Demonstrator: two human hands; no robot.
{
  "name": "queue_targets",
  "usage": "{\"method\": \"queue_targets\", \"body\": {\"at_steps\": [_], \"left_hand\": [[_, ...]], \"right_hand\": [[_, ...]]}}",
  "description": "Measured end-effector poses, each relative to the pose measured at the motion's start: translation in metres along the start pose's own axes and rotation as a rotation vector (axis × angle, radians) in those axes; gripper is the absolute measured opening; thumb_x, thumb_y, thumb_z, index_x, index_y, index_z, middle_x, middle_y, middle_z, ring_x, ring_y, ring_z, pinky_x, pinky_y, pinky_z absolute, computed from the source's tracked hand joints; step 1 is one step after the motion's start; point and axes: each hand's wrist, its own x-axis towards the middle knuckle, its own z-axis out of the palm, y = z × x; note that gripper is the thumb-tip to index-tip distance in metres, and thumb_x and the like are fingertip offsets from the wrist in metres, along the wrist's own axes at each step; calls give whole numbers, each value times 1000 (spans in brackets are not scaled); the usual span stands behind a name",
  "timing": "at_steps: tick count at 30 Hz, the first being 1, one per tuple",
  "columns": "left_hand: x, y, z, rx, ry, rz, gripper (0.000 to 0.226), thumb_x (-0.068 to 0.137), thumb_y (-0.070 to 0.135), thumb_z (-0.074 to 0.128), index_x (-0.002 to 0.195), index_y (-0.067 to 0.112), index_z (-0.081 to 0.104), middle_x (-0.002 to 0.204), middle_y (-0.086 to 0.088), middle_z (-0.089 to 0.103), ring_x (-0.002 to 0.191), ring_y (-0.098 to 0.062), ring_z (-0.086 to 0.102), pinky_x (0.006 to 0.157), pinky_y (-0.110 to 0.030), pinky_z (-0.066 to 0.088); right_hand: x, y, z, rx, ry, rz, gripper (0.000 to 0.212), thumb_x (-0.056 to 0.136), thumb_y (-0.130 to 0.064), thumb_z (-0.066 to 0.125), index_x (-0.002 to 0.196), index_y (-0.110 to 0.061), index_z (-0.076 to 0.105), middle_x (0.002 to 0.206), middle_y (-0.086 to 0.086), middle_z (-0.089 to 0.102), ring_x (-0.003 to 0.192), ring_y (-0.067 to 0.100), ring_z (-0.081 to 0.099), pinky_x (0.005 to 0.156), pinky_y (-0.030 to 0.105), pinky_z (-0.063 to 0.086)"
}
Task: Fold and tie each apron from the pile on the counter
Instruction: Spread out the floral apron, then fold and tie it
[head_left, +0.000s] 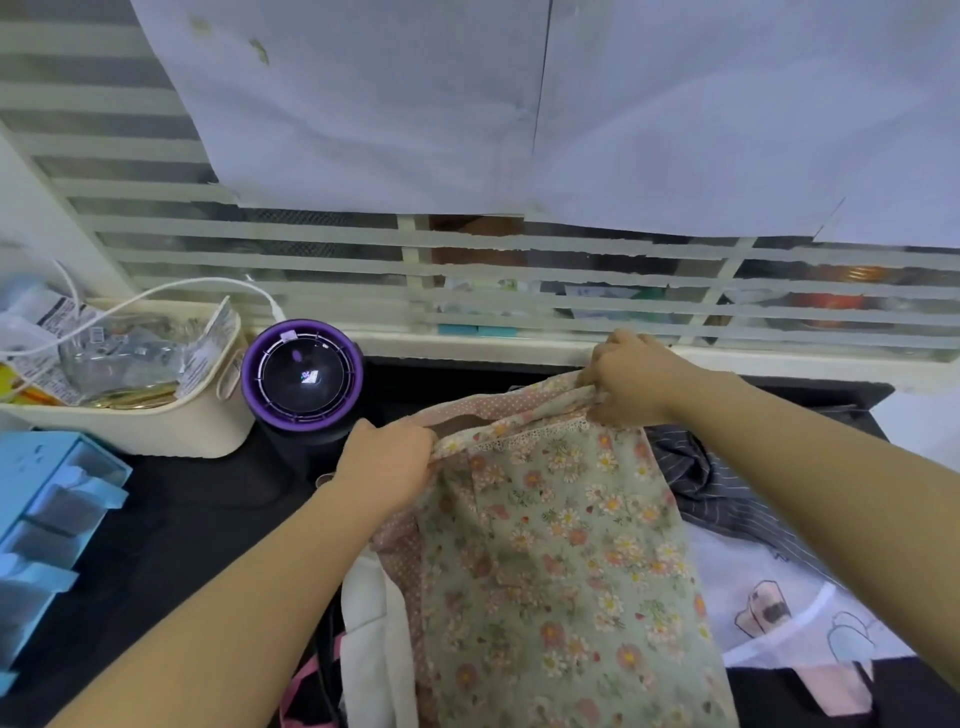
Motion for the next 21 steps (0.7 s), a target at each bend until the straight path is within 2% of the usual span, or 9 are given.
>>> {"method": "queue_targets", "body": {"at_steps": [3,7,8,10,12,13,15,17,21], "left_hand": [[-3,-17,-16,-342,-2,-67,27,83,47,66,100,29,54,94,10,63,89,-14,60,71,-33,41],[3,-40,-20,-609,-216,-54,36,74,58,69,98,33,58,99,11,61,91,-11,59,82,-33,49],[7,-41,-17,-603,-246,-40,34,76,60,66,97,34,60,109,8,58,97,-14,57,85,-33,48],[15,-41,-11,-601,-299,-41,44,77,65,59,109,35,63,137,2,37,121,-21,45,101,-37,40],[20,-40,-11,-592,-350,-39,65,71,73,55,122,32,63,154,5,18,138,-26,28,113,-44,28],[21,-39,-11,-609,-378,-34,69,68,77,55,121,34,63,154,7,21,138,-24,30,113,-44,28],[20,-39,-16,-677,-407,-38,77,53,88,57,109,37,66,139,11,48,121,-13,51,104,-35,41],[20,-39,-22,-729,-369,-70,79,41,89,61,95,31,67,106,10,67,95,-8,63,87,-29,51],[7,-34,-45,-795,-249,-62,45,62,61,76,86,23,68,86,7,71,82,-9,67,79,-30,54]], "right_hand": [[3,8,5,208,27,24,56,80,-60,50,119,-23,64,125,2,50,119,23,34,103,38,33],[8,14,3,506,-12,20,49,84,-50,64,108,-7,71,131,1,51,120,22,47,99,31,37],[10,15,3,561,-39,23,53,81,-52,66,104,-5,72,124,-2,58,108,20,56,94,32,43],[11,18,4,683,-51,49,53,78,-52,70,80,1,69,82,-19,64,72,7,59,73,29,47],[7,20,2,839,-22,96,49,79,-39,74,52,-5,52,41,-25,45,42,-1,44,53,20,35],[3,19,-2,908,0,90,47,80,-31,75,44,-13,50,35,-24,41,36,-1,41,49,16,31],[-4,18,-8,996,59,59,47,80,-24,76,38,-25,56,34,-20,42,33,2,37,47,18,29],[-12,15,-12,1039,107,63,27,76,-29,79,52,-25,67,37,-13,42,35,5,32,47,22,26],[-36,22,-14,1127,282,111,17,69,-41,80,67,-25,75,50,5,53,48,14,41,52,24,32]]}}
